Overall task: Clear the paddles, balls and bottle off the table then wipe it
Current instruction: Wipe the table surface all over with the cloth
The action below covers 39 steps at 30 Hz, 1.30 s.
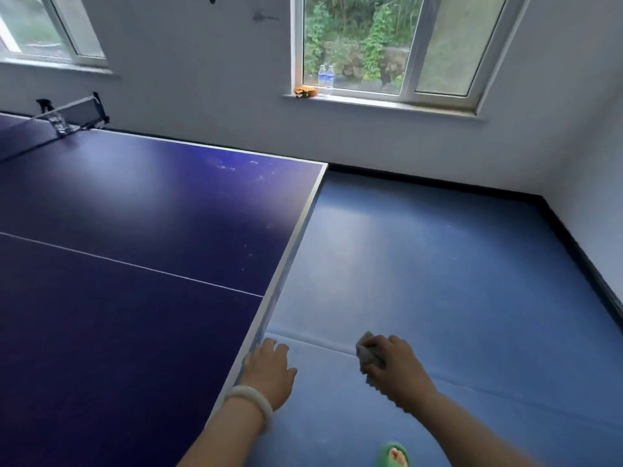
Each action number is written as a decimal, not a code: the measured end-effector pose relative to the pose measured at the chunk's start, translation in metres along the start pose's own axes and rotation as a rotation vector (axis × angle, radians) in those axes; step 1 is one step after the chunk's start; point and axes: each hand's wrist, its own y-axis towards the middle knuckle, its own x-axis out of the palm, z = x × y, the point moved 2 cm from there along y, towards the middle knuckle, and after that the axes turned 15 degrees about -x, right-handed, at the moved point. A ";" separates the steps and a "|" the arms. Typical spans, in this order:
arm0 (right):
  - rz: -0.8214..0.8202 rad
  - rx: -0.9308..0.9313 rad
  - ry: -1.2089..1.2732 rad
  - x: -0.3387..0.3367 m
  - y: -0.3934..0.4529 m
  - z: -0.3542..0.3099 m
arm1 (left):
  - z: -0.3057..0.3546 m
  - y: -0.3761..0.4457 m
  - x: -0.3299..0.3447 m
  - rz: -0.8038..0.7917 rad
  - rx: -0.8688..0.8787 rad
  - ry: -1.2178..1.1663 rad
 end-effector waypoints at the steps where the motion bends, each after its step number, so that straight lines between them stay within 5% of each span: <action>1: -0.015 -0.030 0.025 -0.006 0.022 0.005 | 0.004 0.011 -0.003 0.009 -0.040 -0.010; 13: -0.300 -0.369 0.058 -0.050 0.235 0.045 | 0.063 0.096 -0.026 0.108 -0.521 -0.236; 27: -0.553 -0.973 -0.193 0.074 0.347 -0.053 | -0.047 0.149 0.000 0.182 -1.181 -0.433; 35: -0.567 -1.115 -0.424 0.125 0.373 -0.074 | -0.052 0.155 0.030 0.295 -1.224 -0.337; 39: -0.683 -1.361 -0.404 0.135 0.375 -0.069 | -0.052 0.157 0.030 0.284 -1.227 -0.315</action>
